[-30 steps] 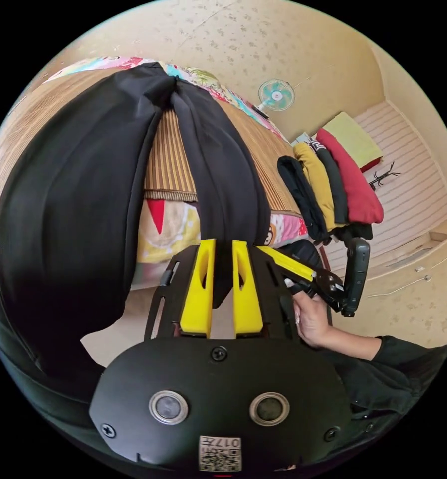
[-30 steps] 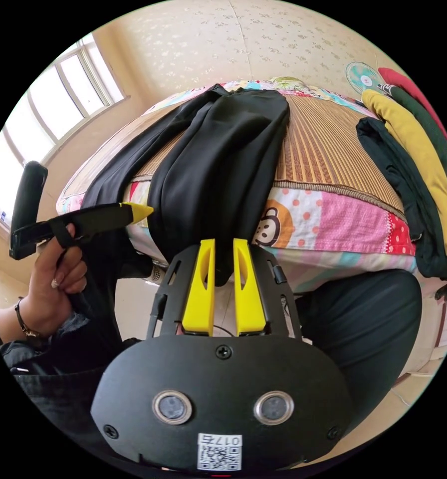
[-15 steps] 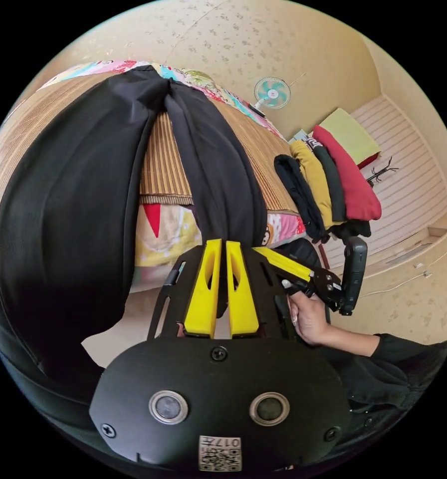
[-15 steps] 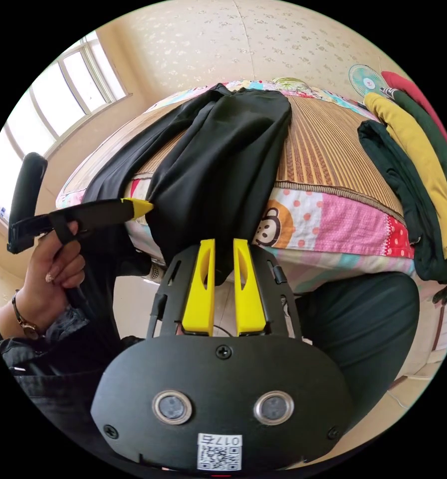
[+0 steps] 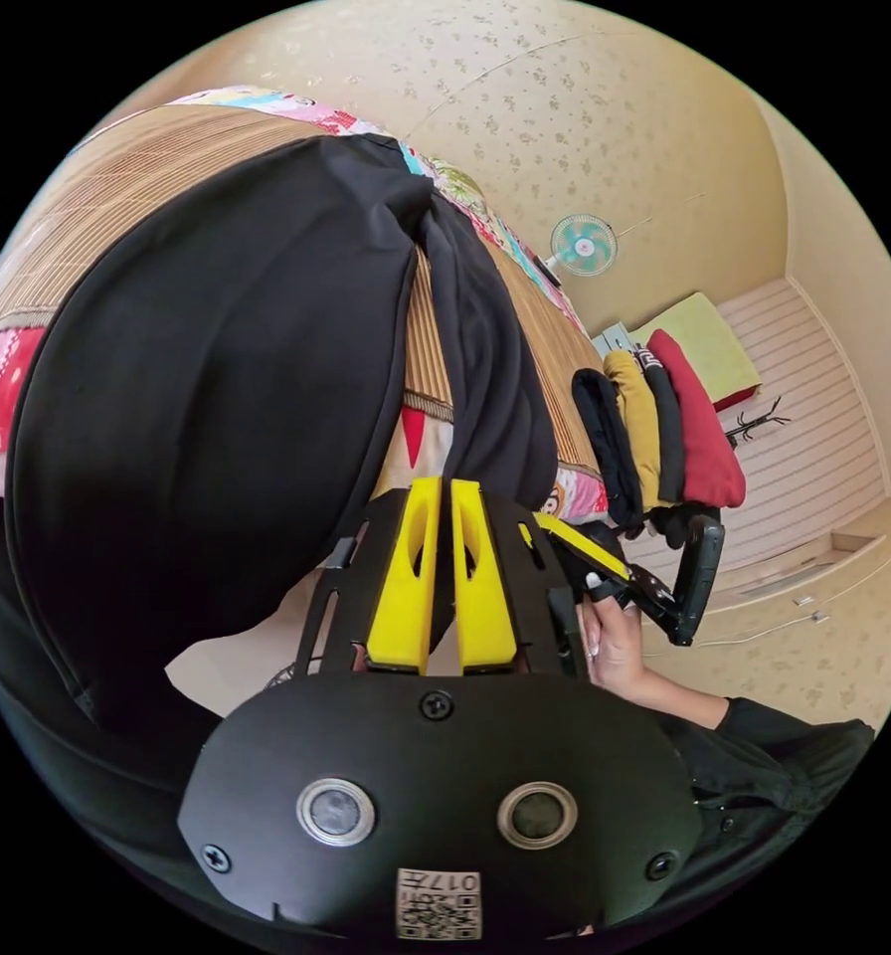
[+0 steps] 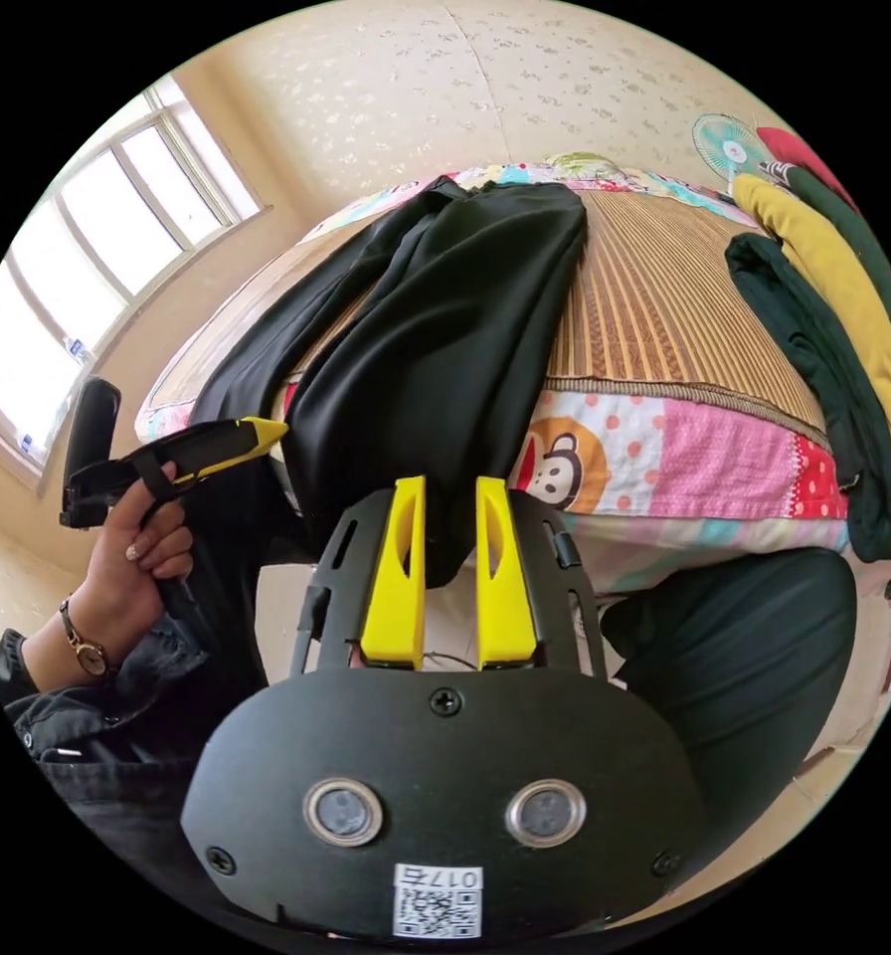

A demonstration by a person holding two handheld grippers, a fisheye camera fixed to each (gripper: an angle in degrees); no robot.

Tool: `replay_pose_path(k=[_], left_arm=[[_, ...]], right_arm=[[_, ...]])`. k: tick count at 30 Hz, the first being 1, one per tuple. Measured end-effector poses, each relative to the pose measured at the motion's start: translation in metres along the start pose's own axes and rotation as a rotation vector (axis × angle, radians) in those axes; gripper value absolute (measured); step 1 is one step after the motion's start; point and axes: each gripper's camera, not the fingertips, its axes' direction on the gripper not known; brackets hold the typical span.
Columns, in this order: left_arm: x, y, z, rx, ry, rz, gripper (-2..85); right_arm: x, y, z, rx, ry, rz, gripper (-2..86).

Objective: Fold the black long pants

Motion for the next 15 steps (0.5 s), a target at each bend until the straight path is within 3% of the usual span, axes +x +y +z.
replay_pose_path(k=[4,6,12,14,15], left_arm=[[-0.001,-0.004,0.001,-0.029,0.046,-0.004,1.0],[-0.001,-0.01,-0.006,-0.048,0.125,-0.011,0.9],[0.02,-0.019,-0.025,0.004,0.333,0.113,0.0],[0.021,-0.021,-0.012,-0.067,0.276,0.104,-0.5],[0.019,-0.021,0.003,-0.15,0.158,0.069,-0.7]], right_arm=[[-0.005,-0.011,0.001,-0.058,0.035,-0.054,4.3],[0.008,-0.018,-0.021,-0.068,-0.051,-0.009,3.2],[0.081,0.004,-0.12,0.229,-0.333,0.12,2.1],[0.101,0.008,-0.123,0.229,-0.288,0.151,1.9],[0.11,0.004,-0.109,0.133,-0.208,0.185,1.7]])
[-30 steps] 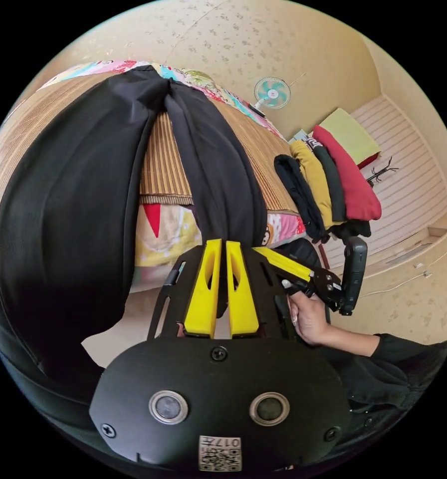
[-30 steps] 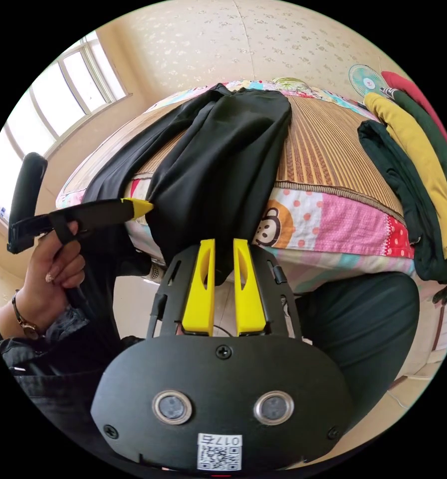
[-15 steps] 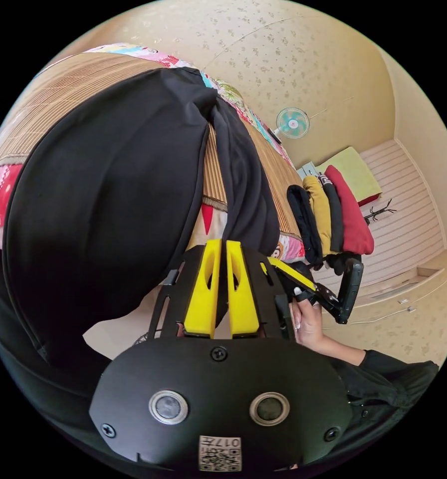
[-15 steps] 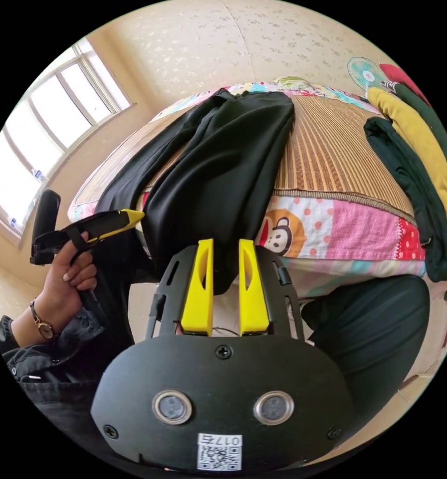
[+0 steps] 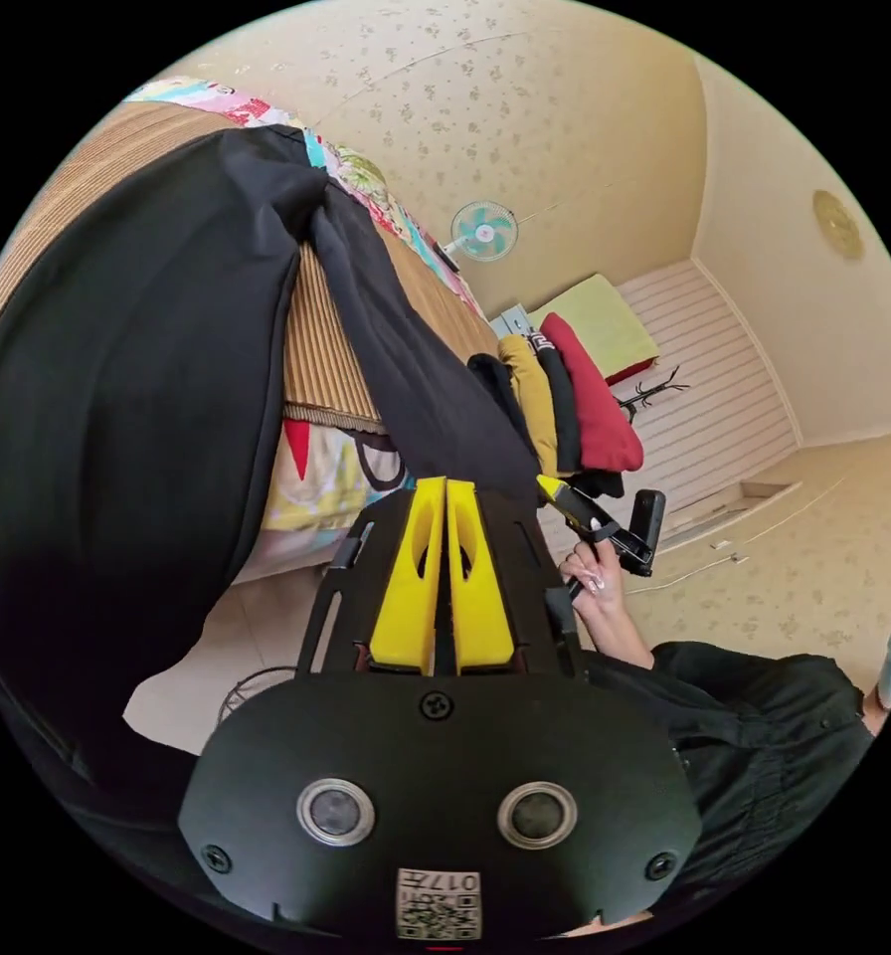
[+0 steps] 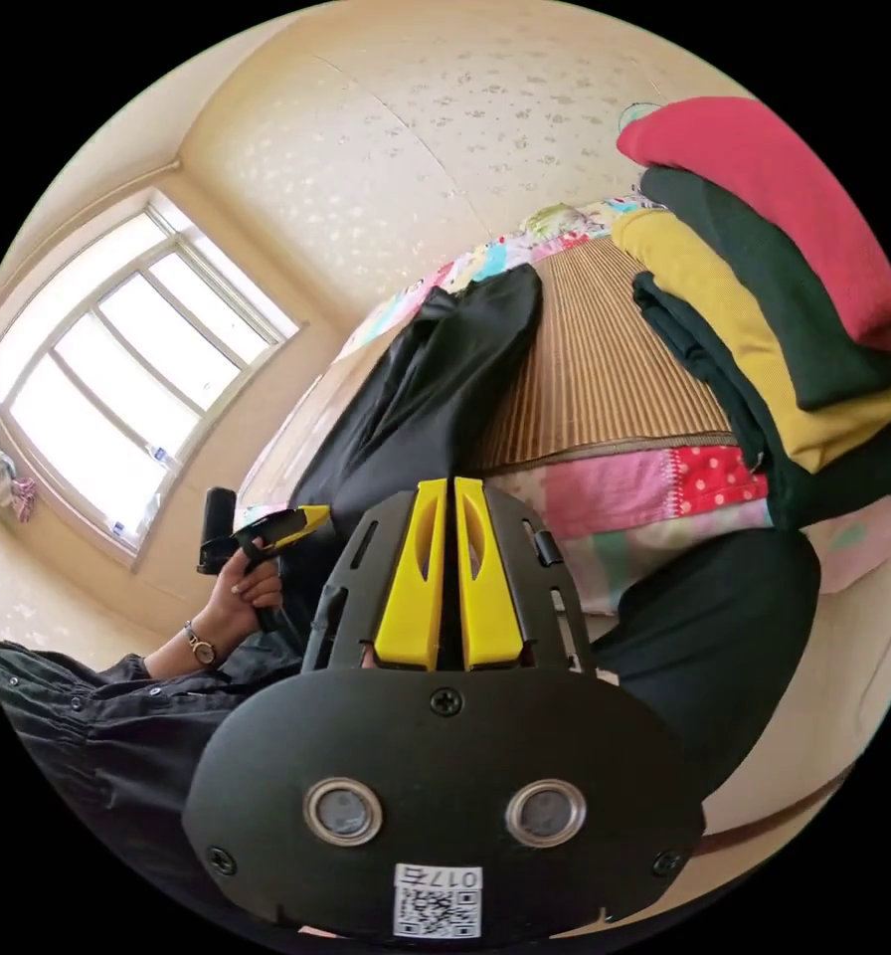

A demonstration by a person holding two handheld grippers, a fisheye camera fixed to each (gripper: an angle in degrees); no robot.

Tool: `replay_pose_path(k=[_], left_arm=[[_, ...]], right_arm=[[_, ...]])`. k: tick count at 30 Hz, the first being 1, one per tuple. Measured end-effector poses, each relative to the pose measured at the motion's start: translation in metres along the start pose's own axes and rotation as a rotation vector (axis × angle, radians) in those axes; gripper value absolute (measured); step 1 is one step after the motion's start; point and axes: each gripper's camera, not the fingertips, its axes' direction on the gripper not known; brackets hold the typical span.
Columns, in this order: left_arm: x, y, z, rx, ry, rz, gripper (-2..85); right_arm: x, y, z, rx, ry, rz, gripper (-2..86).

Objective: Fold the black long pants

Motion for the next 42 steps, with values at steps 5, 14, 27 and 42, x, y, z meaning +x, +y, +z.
replay_pose_path(k=[5,14,27,42], left_arm=[[-0.016,0.007,0.007,-0.024,-0.071,-0.1,-0.7],[-0.012,0.003,-0.147,0.407,-0.57,-0.165,11.1],[-0.05,-0.003,-0.097,-0.036,-0.266,-0.135,3.0],[0.002,0.039,-0.111,0.239,-0.283,-0.162,6.1]], right_arm=[[0.008,0.005,0.028,-0.107,0.166,0.04,1.1],[0.011,0.007,0.043,-0.111,0.208,0.054,0.9],[0.013,0.025,0.027,0.07,0.236,0.098,0.6],[0.05,-0.017,0.037,-0.076,0.262,0.096,9.6]])
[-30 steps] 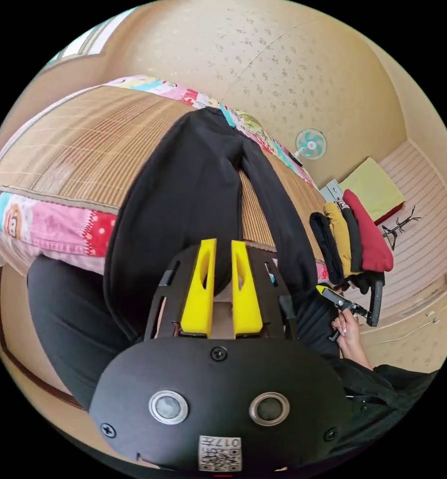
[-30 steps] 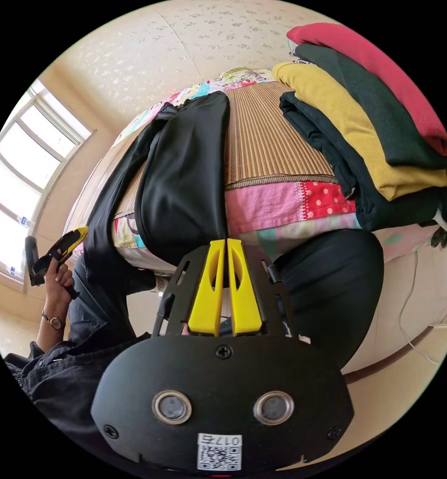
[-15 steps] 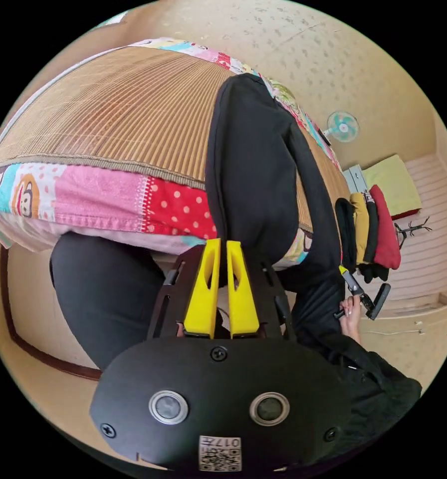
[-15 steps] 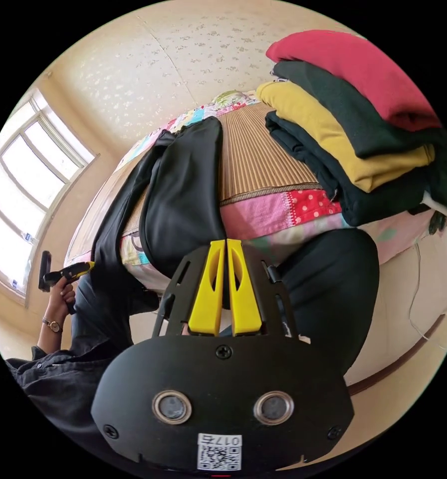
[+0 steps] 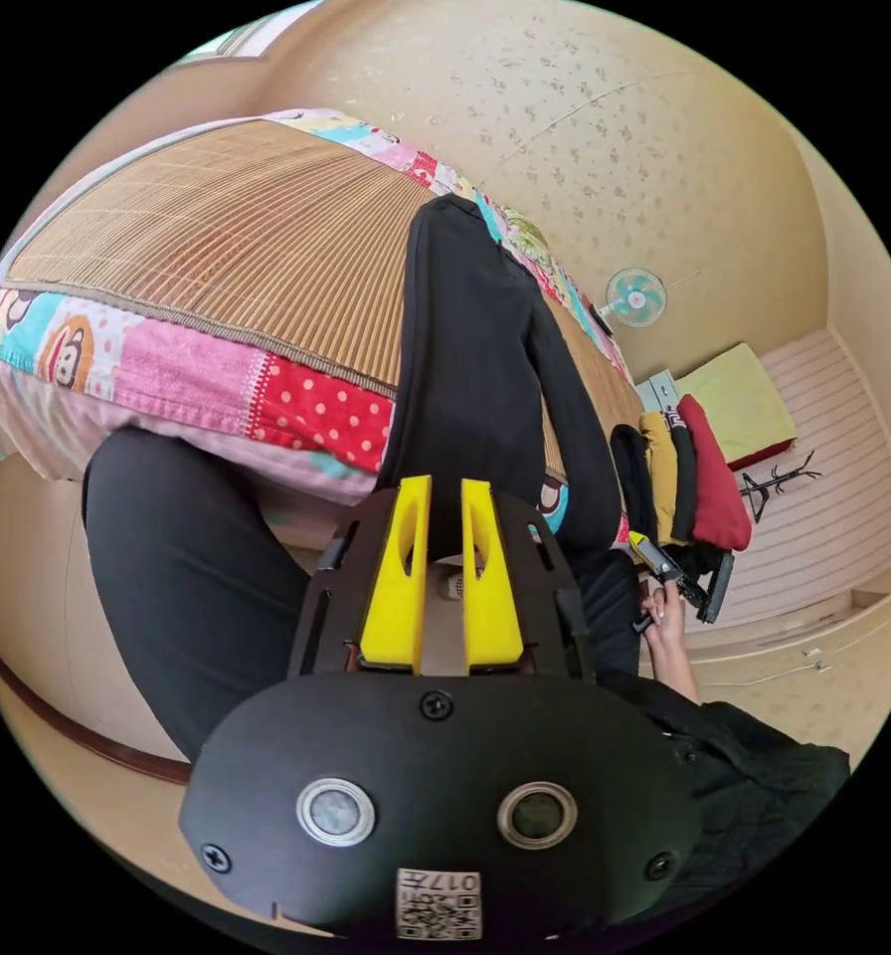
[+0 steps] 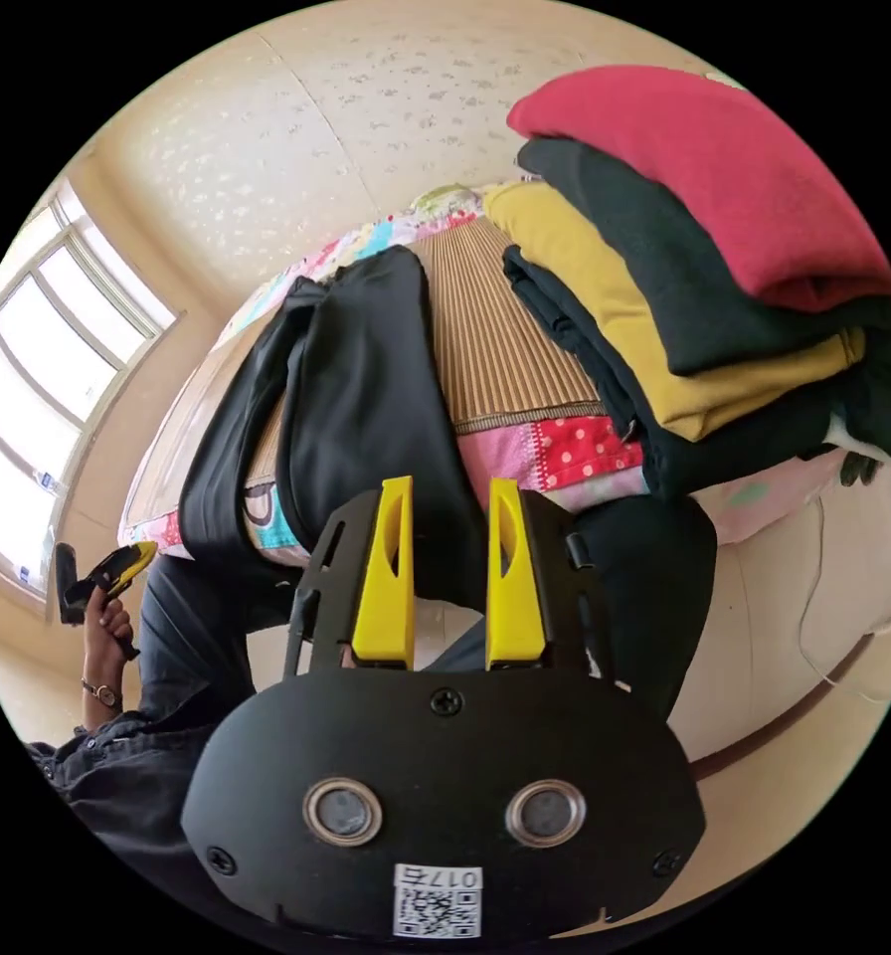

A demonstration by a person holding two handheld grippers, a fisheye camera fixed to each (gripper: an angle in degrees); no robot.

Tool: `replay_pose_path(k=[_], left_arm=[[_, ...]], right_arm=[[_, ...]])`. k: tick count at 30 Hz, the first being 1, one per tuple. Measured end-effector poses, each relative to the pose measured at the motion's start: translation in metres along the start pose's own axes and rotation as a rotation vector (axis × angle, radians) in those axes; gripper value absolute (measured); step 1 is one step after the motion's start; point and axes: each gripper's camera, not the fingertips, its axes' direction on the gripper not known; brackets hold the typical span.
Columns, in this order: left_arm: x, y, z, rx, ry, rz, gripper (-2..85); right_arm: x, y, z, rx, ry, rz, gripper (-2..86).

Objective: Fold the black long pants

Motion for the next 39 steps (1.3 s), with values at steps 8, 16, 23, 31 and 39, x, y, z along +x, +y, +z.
replay_pose_path(k=[8,16,23,31,39], left_arm=[[0.036,0.007,0.028,-0.087,0.037,0.126,6.3],[0.087,-0.008,0.035,-0.155,0.244,0.221,10.2],[0.159,-0.049,0.071,-0.26,0.297,0.309,13.5],[0.164,-0.085,0.173,-0.545,0.236,0.213,11.2],[0.151,-0.049,0.156,-0.323,0.284,0.236,4.1]], right_arm=[[-0.004,-0.016,0.048,-0.274,0.101,-0.02,5.0],[-0.063,0.016,-0.054,0.137,-0.218,-0.274,3.2],[-0.122,-0.003,-0.019,-0.025,-0.363,-0.498,2.9],[-0.117,0.011,0.012,-0.065,-0.461,-0.4,2.6],[-0.045,0.012,-0.007,-0.061,-0.417,-0.383,2.3]])
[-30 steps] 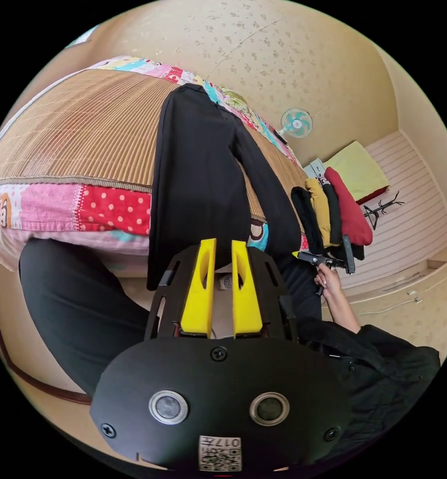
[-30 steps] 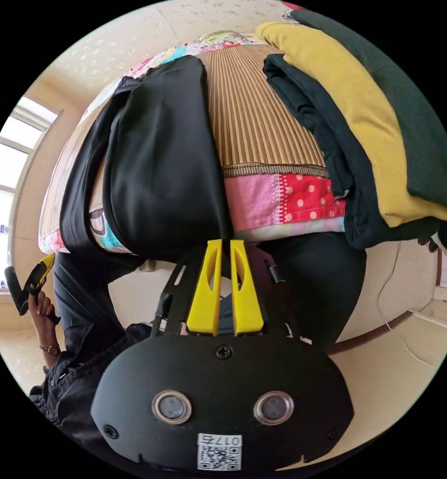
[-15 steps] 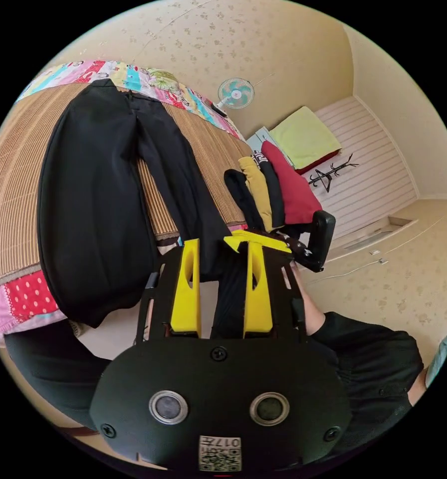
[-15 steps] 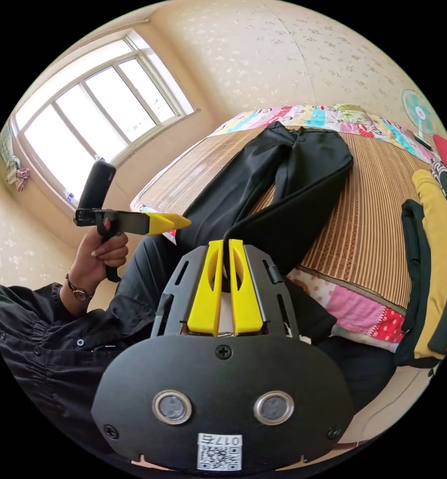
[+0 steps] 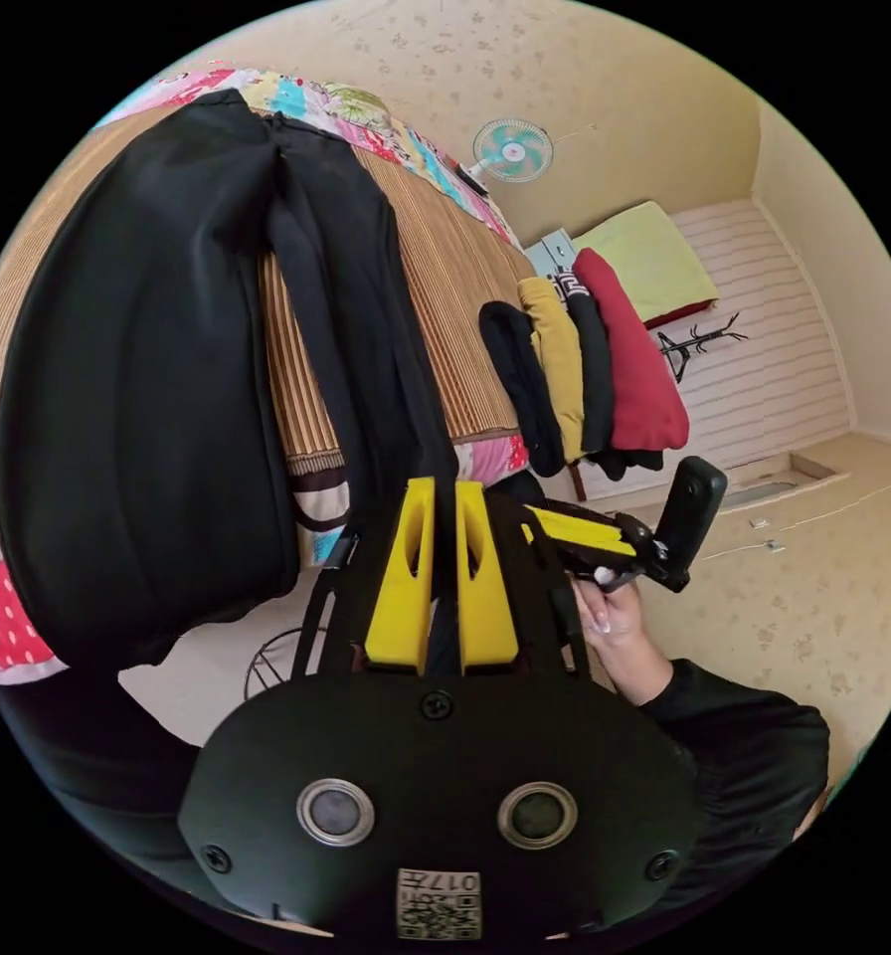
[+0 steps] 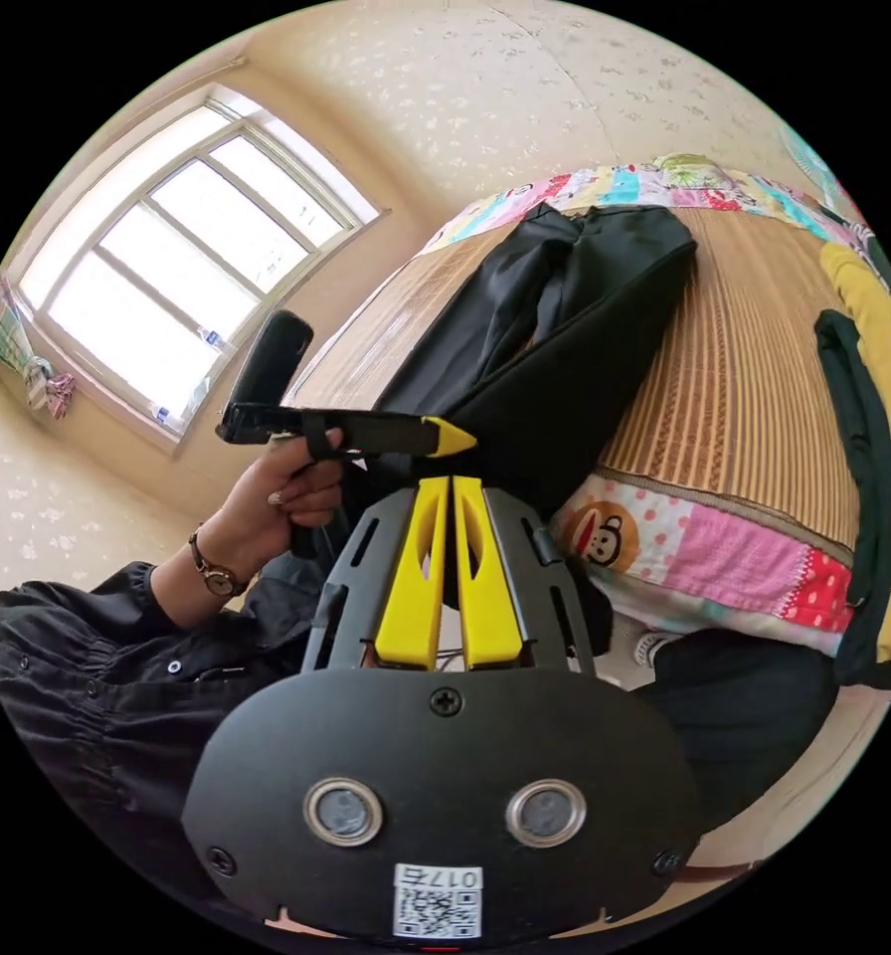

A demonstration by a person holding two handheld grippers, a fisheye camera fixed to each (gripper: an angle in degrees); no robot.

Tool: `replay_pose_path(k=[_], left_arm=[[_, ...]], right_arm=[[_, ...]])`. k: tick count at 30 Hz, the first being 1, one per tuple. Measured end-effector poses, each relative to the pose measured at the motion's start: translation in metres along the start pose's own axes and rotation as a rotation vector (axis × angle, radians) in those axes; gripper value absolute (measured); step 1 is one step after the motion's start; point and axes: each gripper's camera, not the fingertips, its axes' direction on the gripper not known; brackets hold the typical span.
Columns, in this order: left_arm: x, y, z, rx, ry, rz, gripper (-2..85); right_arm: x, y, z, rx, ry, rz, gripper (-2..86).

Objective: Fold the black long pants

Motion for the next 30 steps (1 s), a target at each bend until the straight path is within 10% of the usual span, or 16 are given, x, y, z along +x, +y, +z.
replay_pose_path(k=[30], left_arm=[[-0.083,0.009,0.013,-0.18,0.17,0.092,3.3]], right_arm=[[0.299,-0.235,0.094,0.078,-0.044,0.67,11.1]])
